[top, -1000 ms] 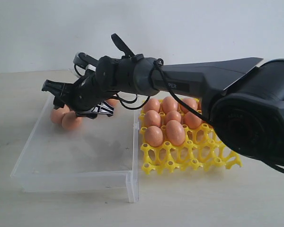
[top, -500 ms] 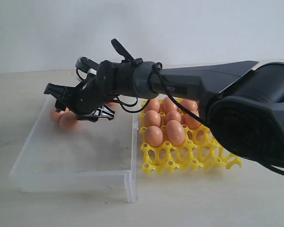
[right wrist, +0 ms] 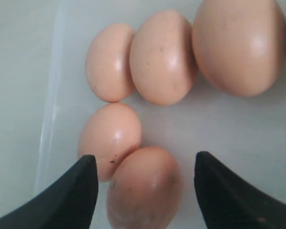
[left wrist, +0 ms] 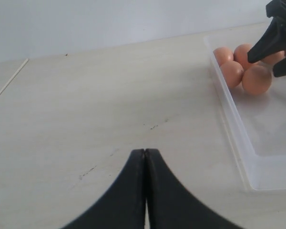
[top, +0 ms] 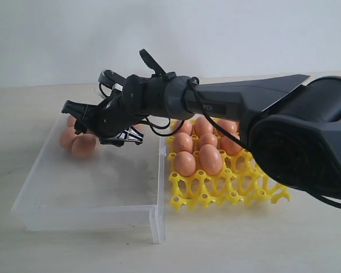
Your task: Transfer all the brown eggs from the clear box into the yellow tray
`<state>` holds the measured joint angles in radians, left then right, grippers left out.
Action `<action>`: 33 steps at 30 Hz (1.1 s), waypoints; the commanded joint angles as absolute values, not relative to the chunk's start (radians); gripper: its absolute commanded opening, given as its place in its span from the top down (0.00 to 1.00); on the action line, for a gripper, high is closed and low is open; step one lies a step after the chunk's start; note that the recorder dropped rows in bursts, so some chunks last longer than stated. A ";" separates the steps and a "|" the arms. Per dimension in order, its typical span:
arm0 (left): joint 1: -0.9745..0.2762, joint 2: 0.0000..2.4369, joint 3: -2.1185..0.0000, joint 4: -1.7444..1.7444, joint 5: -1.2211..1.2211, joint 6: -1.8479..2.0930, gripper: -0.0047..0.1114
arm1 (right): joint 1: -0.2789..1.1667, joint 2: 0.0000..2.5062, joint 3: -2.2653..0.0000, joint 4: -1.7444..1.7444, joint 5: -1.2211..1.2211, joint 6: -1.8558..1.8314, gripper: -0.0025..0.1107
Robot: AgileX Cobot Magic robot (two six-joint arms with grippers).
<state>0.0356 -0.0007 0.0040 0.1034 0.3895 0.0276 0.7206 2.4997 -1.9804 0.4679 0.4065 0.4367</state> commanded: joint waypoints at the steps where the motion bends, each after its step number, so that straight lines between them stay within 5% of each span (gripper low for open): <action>1: 0.030 0.000 0.000 0.101 0.380 0.023 0.96 | 0.714 2.530 -1.991 0.506 0.398 0.411 0.46; 10: 0.030 0.000 0.000 0.101 0.380 0.023 0.96 | 0.716 2.546 -1.991 0.537 0.361 0.407 0.53; 12: 0.030 0.000 0.000 0.101 0.380 0.023 0.96 | 0.722 2.548 -1.991 0.629 0.363 0.327 0.75; 13: 0.030 0.000 0.000 0.101 0.380 0.023 0.96 | 0.724 2.548 -1.991 0.746 0.374 0.166 0.94; 14: 0.030 0.000 0.000 0.101 0.380 0.023 0.96 | 0.726 2.548 -1.991 0.797 0.381 0.100 0.97; 23: 0.030 0.000 0.000 0.101 0.380 0.023 0.96 | 0.733 2.412 -1.985 0.635 0.421 0.052 0.98; 33: 0.030 0.000 0.000 0.101 0.380 0.023 0.96 | 0.744 2.210 -1.700 0.568 0.241 0.021 0.98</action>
<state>0.0356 -0.0007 0.0040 0.1034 0.3895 0.0276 0.7433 2.2363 -1.7605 0.5813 0.2840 0.0372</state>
